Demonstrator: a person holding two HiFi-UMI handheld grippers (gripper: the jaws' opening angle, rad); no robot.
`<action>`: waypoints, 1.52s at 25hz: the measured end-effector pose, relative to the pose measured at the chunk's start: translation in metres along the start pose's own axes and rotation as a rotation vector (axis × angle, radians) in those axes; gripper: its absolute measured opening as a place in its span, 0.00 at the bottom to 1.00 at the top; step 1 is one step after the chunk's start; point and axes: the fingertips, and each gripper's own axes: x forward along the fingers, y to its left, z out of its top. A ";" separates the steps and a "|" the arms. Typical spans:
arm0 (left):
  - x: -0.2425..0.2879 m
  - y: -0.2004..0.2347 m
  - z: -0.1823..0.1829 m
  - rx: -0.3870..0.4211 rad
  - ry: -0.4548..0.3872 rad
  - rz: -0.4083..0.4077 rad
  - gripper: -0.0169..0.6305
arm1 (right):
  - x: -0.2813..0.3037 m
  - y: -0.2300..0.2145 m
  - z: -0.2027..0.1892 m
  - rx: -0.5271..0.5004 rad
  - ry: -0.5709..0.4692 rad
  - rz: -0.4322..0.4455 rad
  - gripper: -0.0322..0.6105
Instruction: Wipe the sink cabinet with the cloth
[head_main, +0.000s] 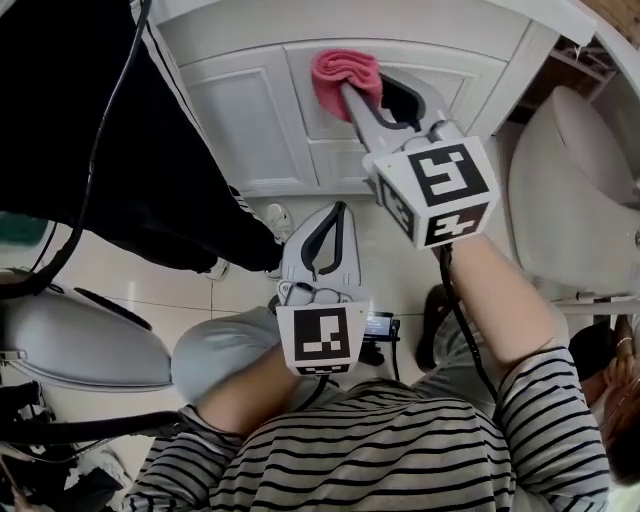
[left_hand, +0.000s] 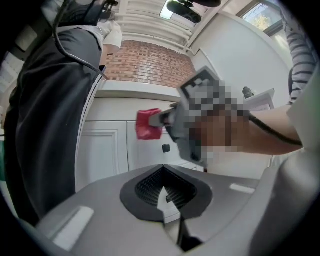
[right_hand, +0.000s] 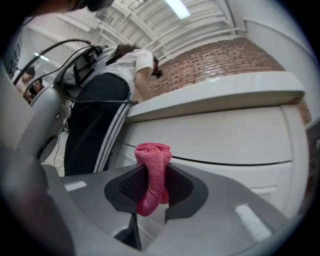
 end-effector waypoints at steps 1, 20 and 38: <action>0.000 0.000 0.001 0.004 -0.004 0.002 0.02 | 0.016 0.018 -0.006 -0.034 0.019 0.036 0.19; -0.001 -0.014 -0.011 0.043 0.031 -0.027 0.02 | -0.108 -0.165 -0.069 0.045 0.186 -0.450 0.19; -0.002 0.000 -0.004 -0.035 0.027 -0.004 0.02 | 0.026 -0.004 -0.087 -0.077 0.210 -0.101 0.19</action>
